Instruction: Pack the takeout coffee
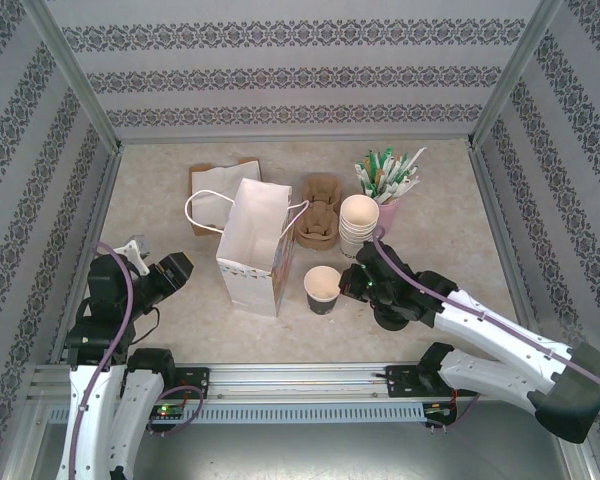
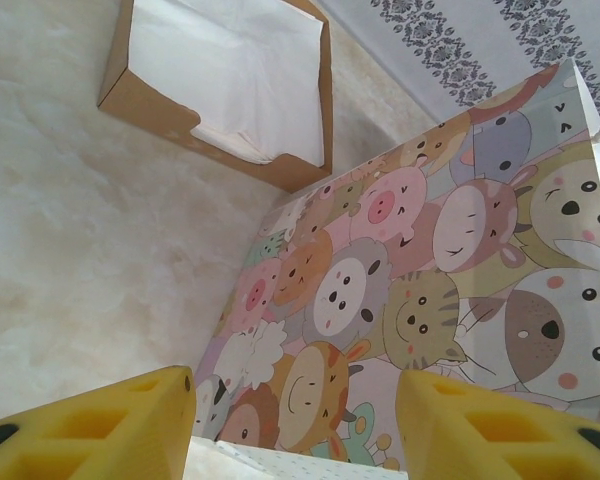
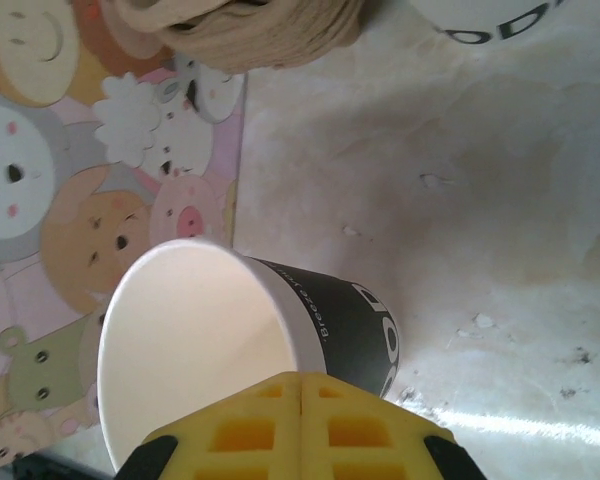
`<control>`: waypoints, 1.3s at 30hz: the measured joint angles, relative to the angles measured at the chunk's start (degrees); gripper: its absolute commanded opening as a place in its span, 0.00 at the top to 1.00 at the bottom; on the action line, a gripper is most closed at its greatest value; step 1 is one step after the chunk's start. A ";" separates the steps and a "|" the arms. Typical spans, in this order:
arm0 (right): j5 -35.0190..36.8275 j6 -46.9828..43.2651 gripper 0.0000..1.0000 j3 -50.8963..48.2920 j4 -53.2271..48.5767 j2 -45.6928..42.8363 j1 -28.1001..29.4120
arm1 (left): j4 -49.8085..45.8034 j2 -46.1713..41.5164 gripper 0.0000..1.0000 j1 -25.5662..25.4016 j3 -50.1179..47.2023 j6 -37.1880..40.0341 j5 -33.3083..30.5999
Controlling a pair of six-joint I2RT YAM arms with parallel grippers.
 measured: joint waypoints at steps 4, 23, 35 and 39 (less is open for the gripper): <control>-0.17 -0.15 1.00 -2.60 1.49 -0.37 -1.97 | 0.04 0.00 0.43 0.00 0.00 -0.11 0.09; 1.18 -6.91 0.32 0.87 -3.43 -1.57 -3.89 | 0.04 -0.24 0.43 0.00 -0.20 -0.04 0.09; -1.90 -47.21 0.18 17.97 -10.67 -10.01 -10.49 | -0.04 -0.28 0.39 0.00 -0.20 1.95 -0.02; -3.17 -64.89 0.13 21.18 -16.81 -9.73 -11.04 | -0.24 -1.05 0.37 0.00 -0.20 3.02 -0.04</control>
